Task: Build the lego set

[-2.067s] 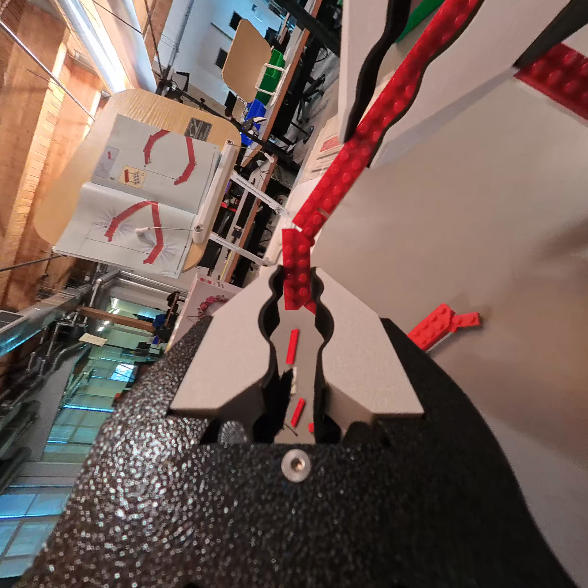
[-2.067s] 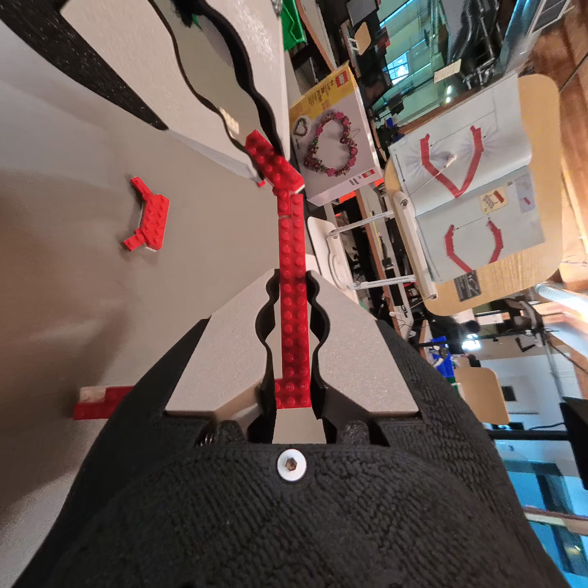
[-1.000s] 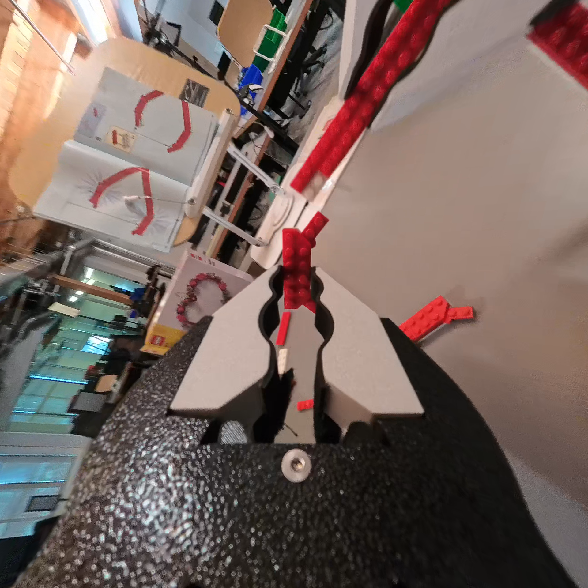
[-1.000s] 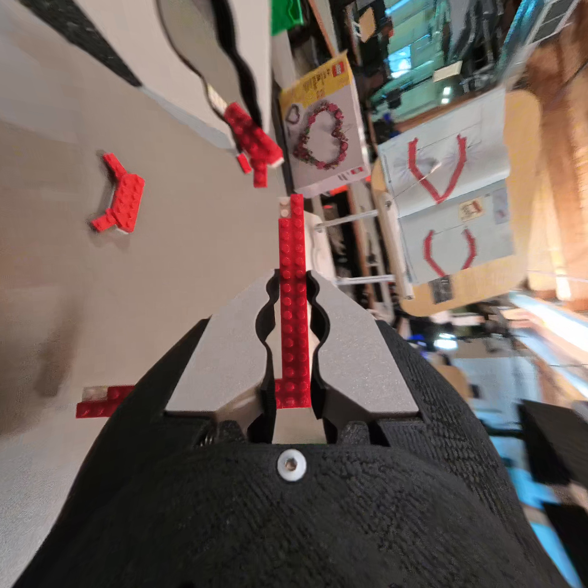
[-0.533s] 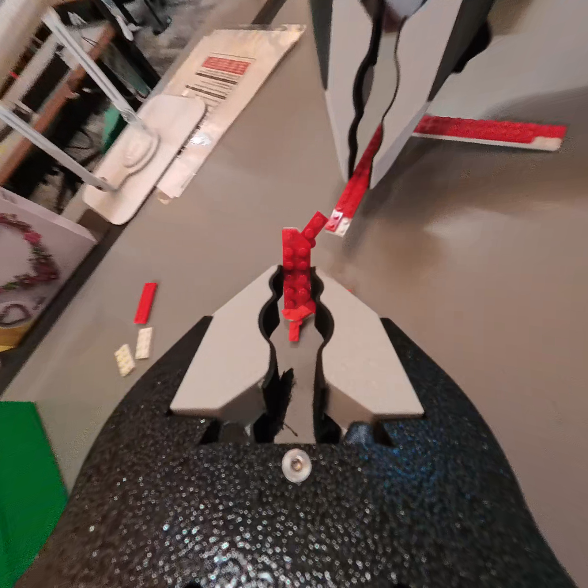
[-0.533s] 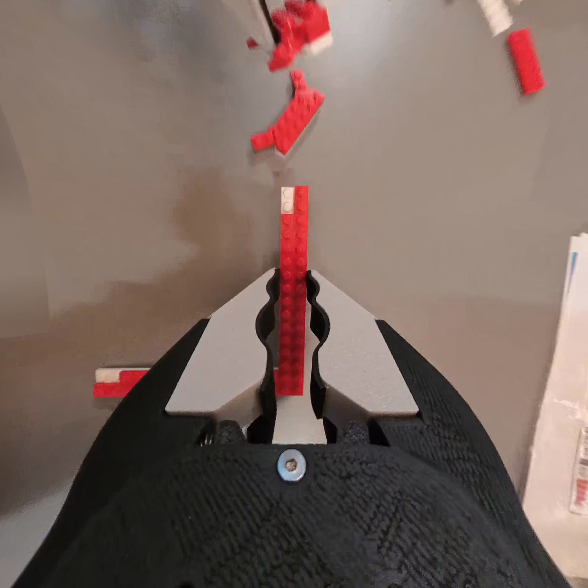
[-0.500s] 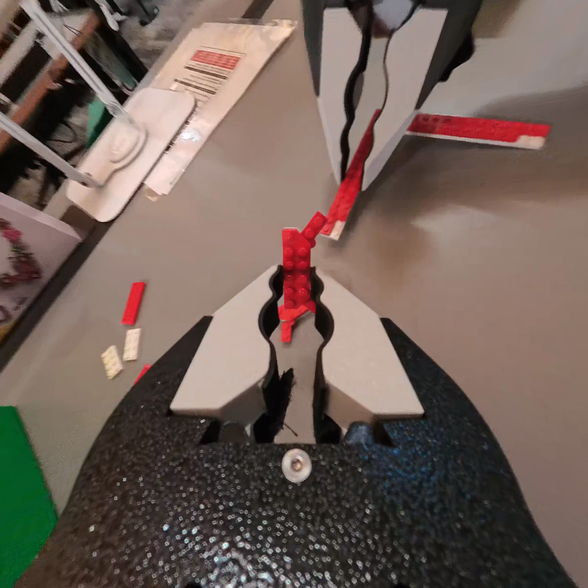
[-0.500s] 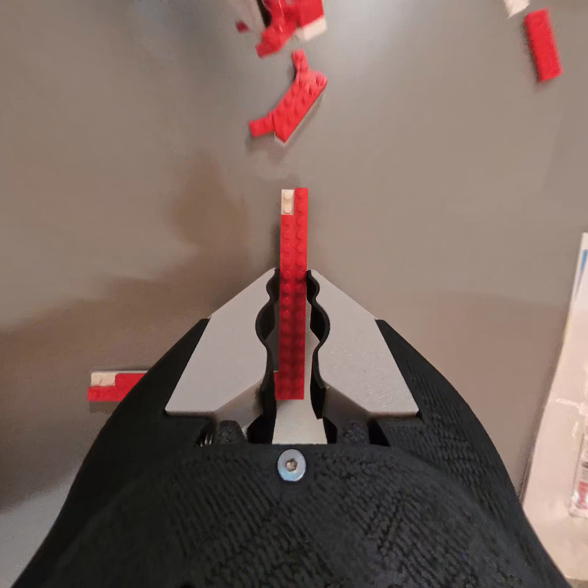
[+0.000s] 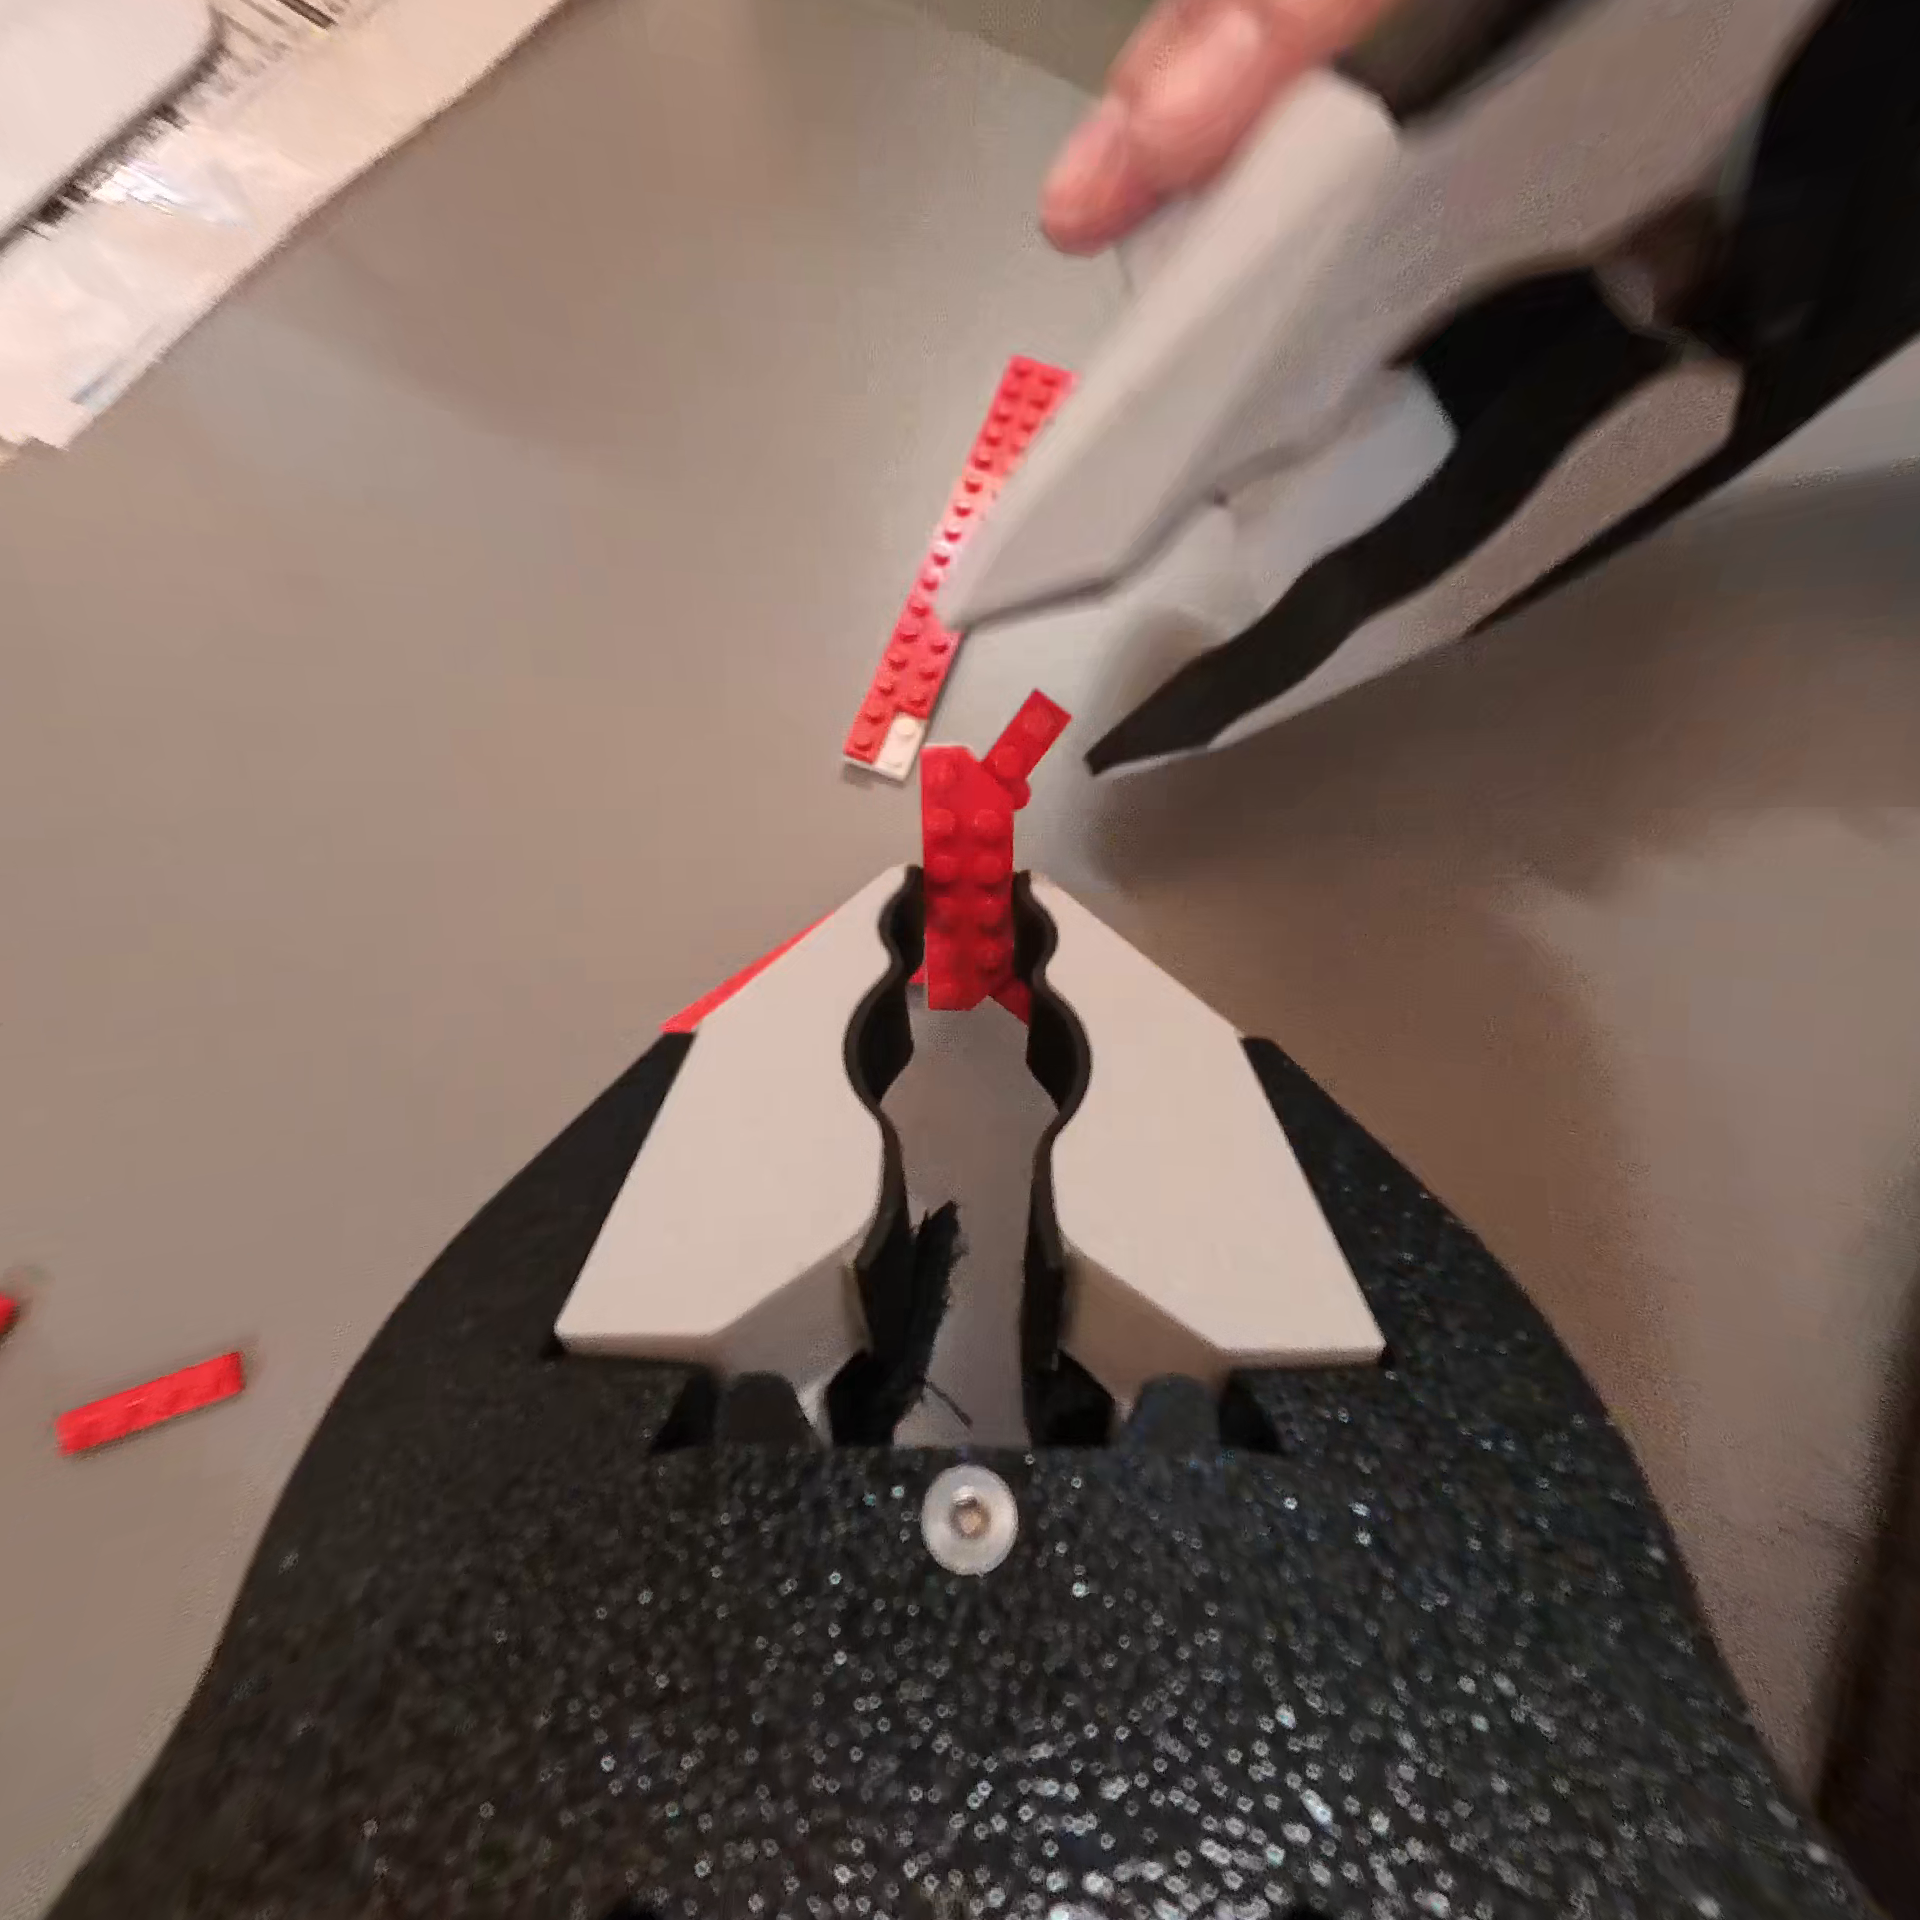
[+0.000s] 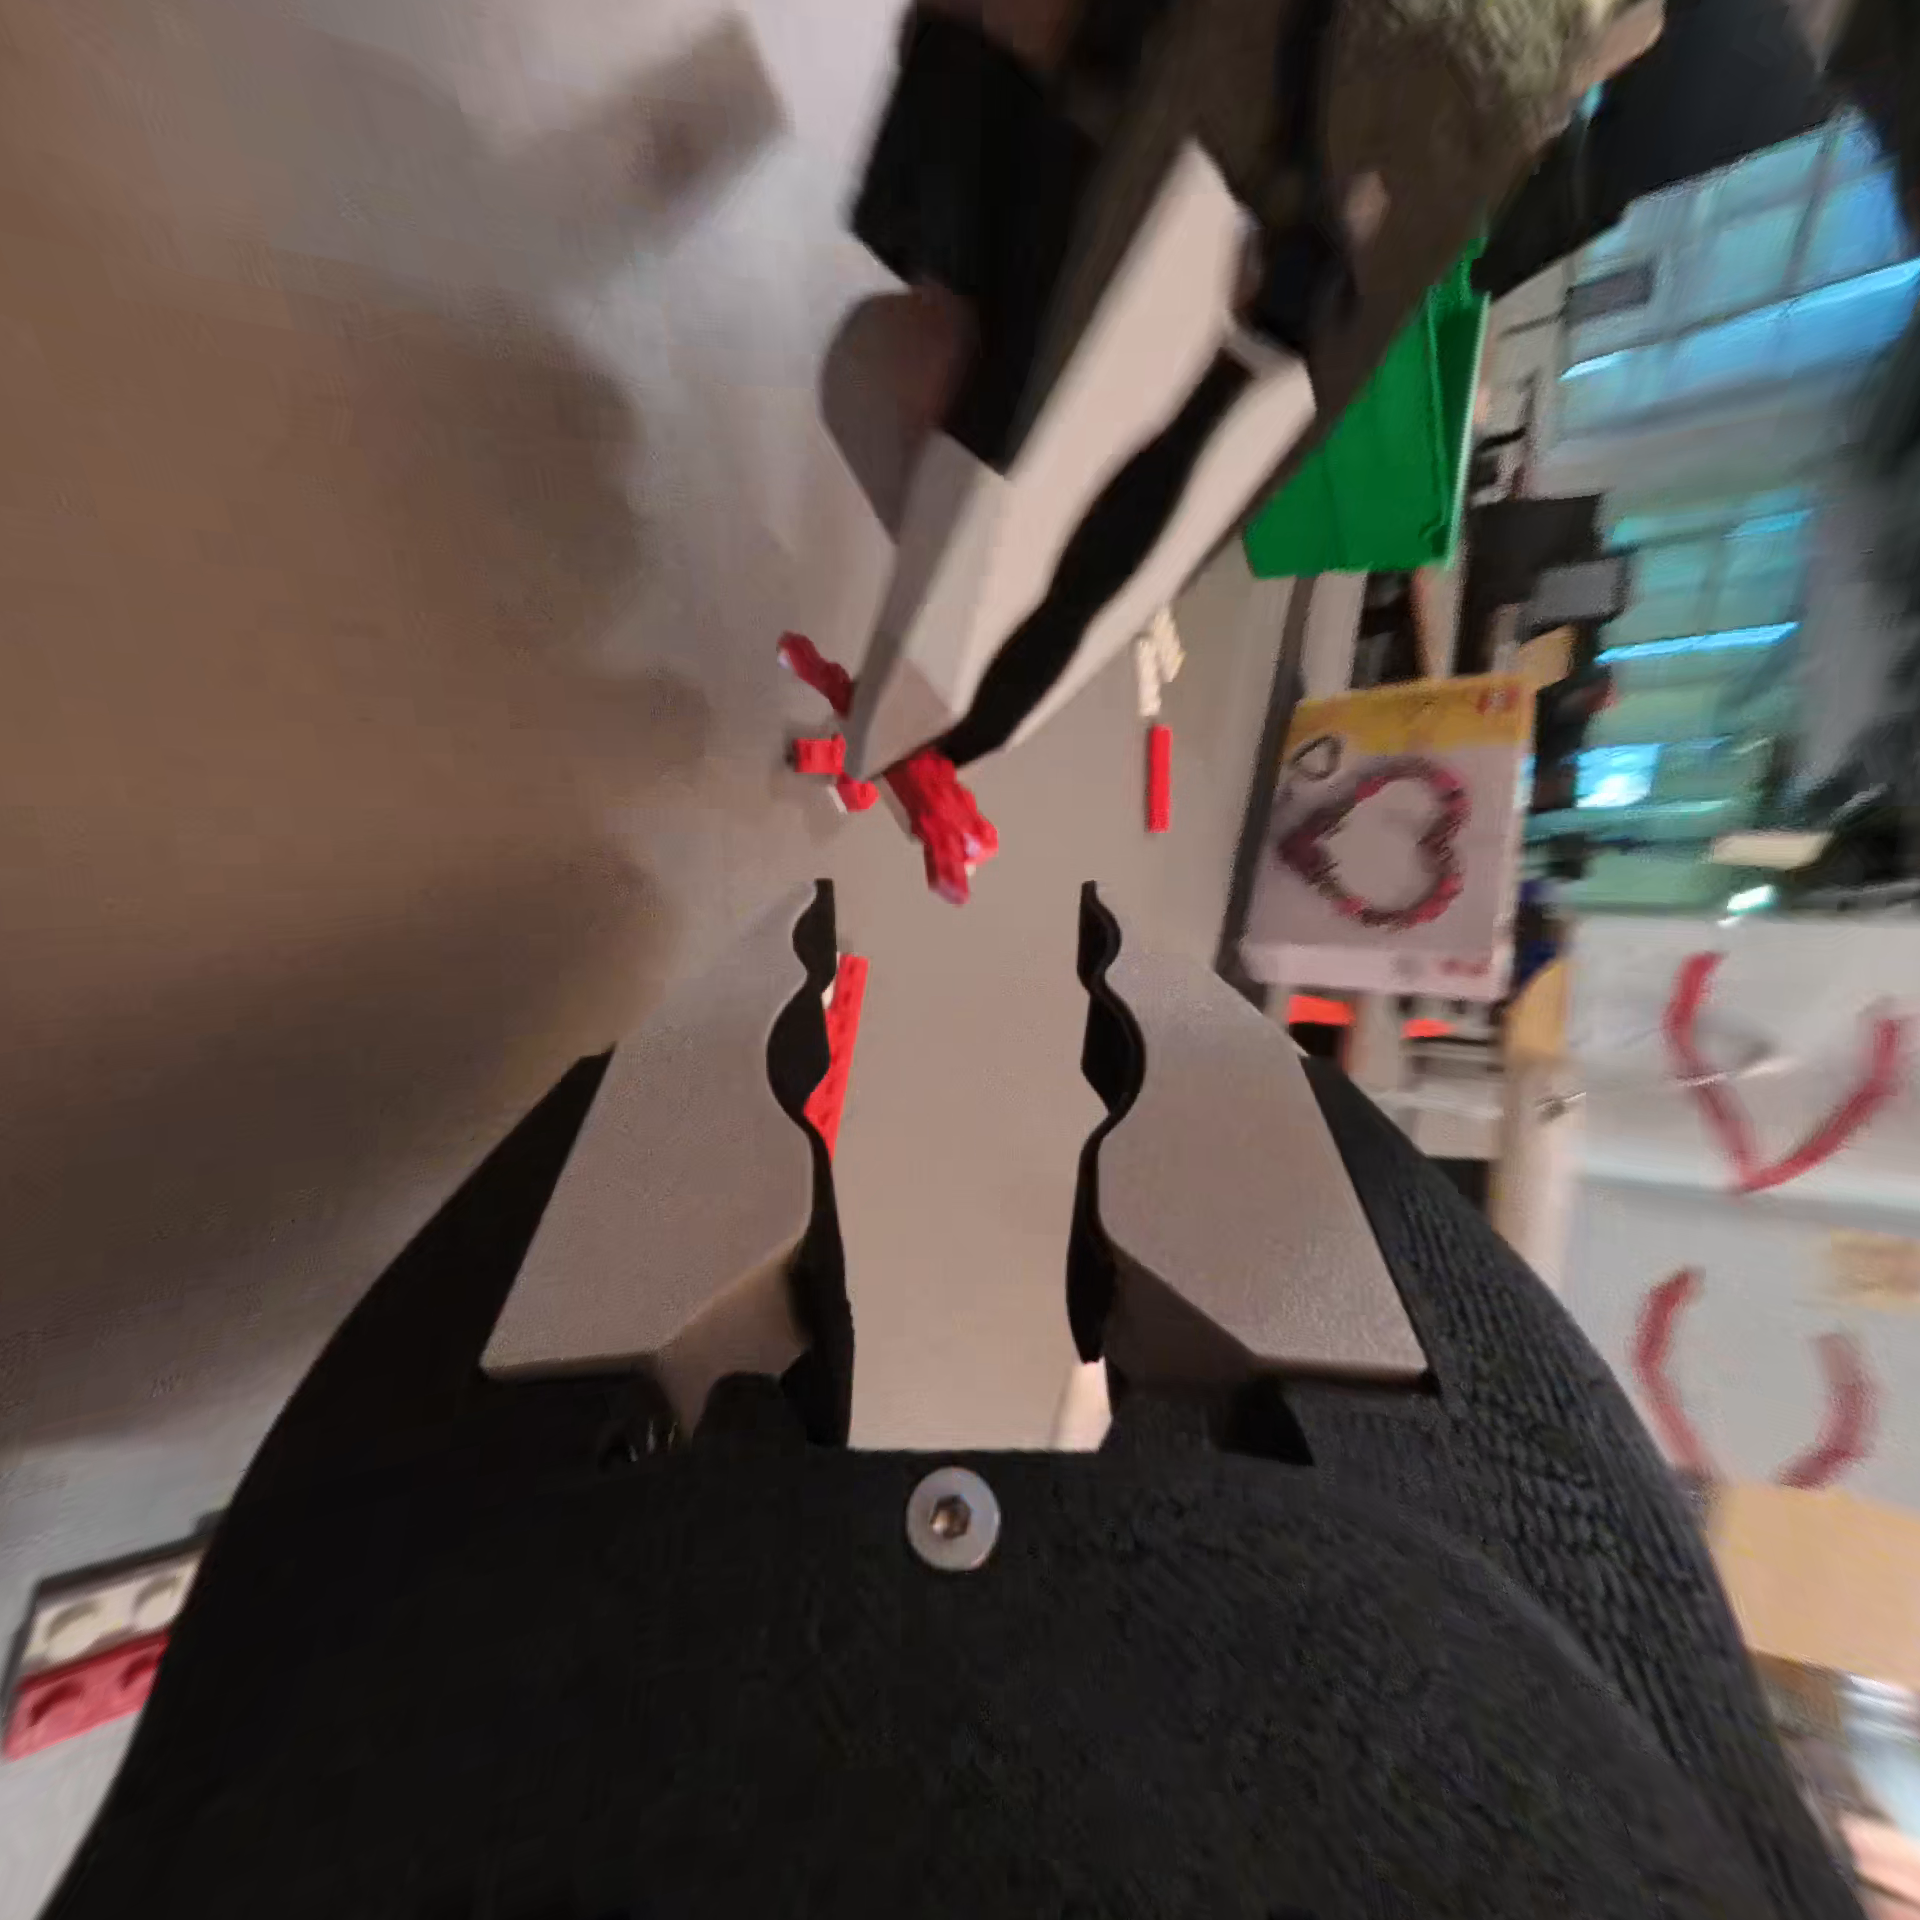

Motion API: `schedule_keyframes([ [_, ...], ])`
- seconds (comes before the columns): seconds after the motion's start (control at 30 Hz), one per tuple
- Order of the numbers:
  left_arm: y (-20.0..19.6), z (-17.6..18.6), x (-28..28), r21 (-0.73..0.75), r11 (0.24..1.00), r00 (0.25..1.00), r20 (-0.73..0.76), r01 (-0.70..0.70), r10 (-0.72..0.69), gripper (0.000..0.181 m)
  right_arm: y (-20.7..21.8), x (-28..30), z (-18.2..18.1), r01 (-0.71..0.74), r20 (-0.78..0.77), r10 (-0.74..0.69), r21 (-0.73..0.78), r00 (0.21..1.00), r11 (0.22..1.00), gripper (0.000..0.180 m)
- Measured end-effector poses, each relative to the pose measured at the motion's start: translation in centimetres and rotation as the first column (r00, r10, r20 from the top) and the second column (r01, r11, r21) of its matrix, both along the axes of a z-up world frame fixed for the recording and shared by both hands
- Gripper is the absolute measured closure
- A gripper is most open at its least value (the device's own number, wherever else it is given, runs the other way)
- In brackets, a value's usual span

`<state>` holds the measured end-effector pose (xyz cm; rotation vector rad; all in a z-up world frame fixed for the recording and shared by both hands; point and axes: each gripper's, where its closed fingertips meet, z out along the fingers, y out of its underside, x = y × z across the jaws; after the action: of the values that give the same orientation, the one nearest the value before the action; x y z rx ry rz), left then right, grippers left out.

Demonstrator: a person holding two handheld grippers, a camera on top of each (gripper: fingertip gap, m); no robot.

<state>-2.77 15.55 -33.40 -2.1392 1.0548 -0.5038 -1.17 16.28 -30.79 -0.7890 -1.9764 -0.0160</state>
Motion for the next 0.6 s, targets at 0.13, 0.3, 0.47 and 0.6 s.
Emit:
schedule_keyframes([
  [0.13, -1.2, -0.1, 0.9, -0.097, 0.994, 0.997, 0.054, 0.06, -0.055, 0.166, -1.3, -1.1, -0.3, -0.055, 0.029, 0.049, 0.245, 0.998, 0.968, 0.146],
  [0.3, -1.2, 0.5, 0.5, -0.074, 0.996, 0.996, 0.074, 0.057, -0.051, 0.166, -1.5, -1.2, -0.9, -0.073, 0.061, 0.057, 0.305, 0.997, 0.95, 0.169],
  [0.47, -1.8, 1.9, 0.6, 0.043, 0.989, 0.986, 0.089, 0.138, -0.142, 0.163, -1.9, -1.1, 0.0, -0.036, -0.057, 0.042, 0.104, 0.997, 0.994, 0.171],
  [0.6, -2.3, 3.4, 0.1, 0.175, 0.967, 0.973, 0.101, 0.187, -0.206, 0.157, -2.2, -0.9, 1.1, -0.034, -0.144, 0.026, -0.054, 0.989, 0.998, 0.171],
])
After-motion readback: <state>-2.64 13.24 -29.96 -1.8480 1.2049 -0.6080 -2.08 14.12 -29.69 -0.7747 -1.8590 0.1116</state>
